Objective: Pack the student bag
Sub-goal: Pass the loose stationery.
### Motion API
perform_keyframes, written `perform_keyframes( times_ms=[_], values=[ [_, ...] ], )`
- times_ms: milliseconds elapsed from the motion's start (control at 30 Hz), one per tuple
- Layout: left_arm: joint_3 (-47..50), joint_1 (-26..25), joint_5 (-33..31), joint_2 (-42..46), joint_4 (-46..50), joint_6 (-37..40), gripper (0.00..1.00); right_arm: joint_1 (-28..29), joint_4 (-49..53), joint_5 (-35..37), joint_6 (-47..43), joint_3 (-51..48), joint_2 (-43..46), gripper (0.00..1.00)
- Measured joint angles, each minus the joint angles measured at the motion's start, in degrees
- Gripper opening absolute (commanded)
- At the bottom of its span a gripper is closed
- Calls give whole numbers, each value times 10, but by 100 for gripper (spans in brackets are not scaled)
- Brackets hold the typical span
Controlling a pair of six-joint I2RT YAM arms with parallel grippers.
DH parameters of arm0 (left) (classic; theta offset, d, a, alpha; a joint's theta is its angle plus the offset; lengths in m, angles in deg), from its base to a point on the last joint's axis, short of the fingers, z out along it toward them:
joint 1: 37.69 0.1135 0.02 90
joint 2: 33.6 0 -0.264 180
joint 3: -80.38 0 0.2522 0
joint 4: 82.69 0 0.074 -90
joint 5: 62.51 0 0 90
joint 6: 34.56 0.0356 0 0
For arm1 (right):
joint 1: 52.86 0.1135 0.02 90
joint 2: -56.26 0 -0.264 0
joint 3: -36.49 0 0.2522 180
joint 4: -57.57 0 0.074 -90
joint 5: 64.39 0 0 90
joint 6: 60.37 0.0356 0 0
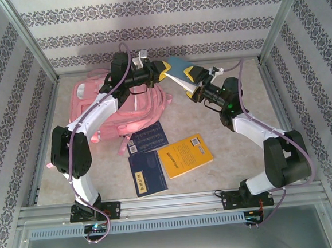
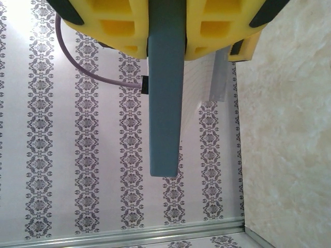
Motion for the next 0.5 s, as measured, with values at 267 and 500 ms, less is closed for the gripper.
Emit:
perform_keyframes(
  times_ms=[267,500],
  values=[
    [10,0,-4,1,6,27,0,-24,1,6,2,-20,40,72],
    [19,0,-5,5,10,33,0,-37,39,5,-16,-24,74,64]
  ],
)
